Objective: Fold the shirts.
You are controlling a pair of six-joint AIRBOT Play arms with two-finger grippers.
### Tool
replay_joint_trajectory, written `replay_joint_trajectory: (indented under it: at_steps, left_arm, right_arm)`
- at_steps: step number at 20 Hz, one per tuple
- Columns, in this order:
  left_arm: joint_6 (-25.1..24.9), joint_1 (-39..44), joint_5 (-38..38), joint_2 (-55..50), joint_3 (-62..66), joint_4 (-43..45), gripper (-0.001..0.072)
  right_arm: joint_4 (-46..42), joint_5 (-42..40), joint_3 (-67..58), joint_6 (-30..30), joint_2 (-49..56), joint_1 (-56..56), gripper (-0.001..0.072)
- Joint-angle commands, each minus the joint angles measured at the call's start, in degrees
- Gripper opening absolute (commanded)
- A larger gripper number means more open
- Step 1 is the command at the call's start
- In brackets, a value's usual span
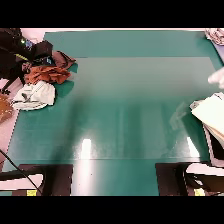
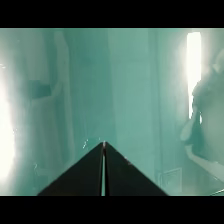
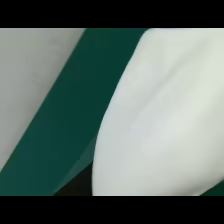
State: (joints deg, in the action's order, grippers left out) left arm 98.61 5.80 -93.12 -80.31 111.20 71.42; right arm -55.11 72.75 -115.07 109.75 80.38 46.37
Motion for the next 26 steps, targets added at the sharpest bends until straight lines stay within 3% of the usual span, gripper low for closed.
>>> replay_joint_trajectory:
  at_steps: [1,6,9,12,26]
  left_arm:
    - [-0.02,0.04,0.92,0.02,0.04,-0.09,0.0027]
    - [-0.07,0.04,-0.17,0.02,0.04,-0.09,0.0027]
    - [-0.07,0.04,-0.44,0.02,0.04,-0.11,0.0027]
    - [-0.09,0.04,-0.39,0.02,0.04,-0.11,0.0027]
    - [-1.6,0.04,0.98,0.02,0.04,-1.81,0.0027]
  right_arm:
    - [-1.75,-2.01,-0.04,0.44,0.0,-3.15,0.0024]
    - [-19.8,12.72,-0.04,5.01,-0.02,-5.11,0.0024]
    - [-27.32,25.03,-0.04,7.52,-0.35,-5.09,0.0024]
    - [-32.2,32.04,-0.04,7.67,-2.16,-5.11,0.0025]
    - [-51.6,32.24,32.28,11.04,-23.67,-2.47,0.0026]
